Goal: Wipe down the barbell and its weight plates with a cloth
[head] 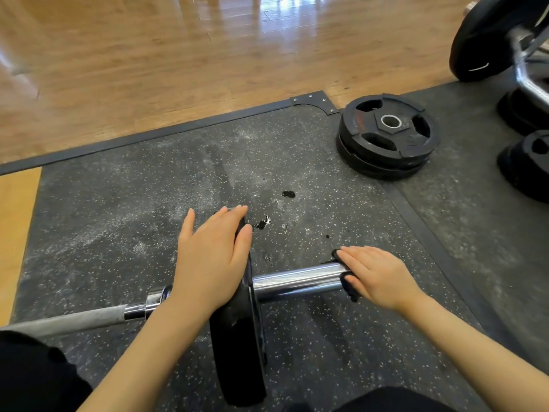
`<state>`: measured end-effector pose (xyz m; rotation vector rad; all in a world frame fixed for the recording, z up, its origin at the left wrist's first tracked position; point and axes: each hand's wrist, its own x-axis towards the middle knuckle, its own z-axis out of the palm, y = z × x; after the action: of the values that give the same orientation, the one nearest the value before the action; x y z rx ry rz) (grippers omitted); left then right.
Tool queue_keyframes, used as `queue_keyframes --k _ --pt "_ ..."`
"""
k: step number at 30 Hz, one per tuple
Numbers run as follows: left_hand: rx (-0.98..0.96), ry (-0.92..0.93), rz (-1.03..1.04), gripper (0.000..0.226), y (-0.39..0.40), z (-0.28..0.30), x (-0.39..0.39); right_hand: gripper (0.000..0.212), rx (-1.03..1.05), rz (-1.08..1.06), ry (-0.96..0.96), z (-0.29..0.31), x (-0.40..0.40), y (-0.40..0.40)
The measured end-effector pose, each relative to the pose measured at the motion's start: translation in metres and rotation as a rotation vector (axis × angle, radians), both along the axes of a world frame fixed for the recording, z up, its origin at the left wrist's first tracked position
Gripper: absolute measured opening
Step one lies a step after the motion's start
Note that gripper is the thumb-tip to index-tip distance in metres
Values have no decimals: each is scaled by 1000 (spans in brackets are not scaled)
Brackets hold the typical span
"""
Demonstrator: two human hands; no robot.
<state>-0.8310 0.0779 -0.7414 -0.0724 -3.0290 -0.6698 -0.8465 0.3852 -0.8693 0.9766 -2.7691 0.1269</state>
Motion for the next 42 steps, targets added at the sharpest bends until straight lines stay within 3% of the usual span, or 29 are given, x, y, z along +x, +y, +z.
queue_keyframes --k 13,21,24,27,35,42 --pt "68 -24 -14 59 -3 -2 -11 58 -46 129 -22 -8 -11 -7" --pt "104 -54 15 49 -4 -2 -26 66 -90 -53 -1 -2 -20 14" --pt "126 -71 15 52 -6 -1 -32 56 5 -56 -87 4 -26 -10" --pt "127 -85 12 51 -6 -1 -39 68 124 -22 -240 7 -32 -40" --pt "80 -105 19 44 -11 -3 -64 55 -53 60 -204 2 -24 -126" --pt "-101 -29 40 46 -15 -1 -89 42 -75 132 -126 2 -39 -110"
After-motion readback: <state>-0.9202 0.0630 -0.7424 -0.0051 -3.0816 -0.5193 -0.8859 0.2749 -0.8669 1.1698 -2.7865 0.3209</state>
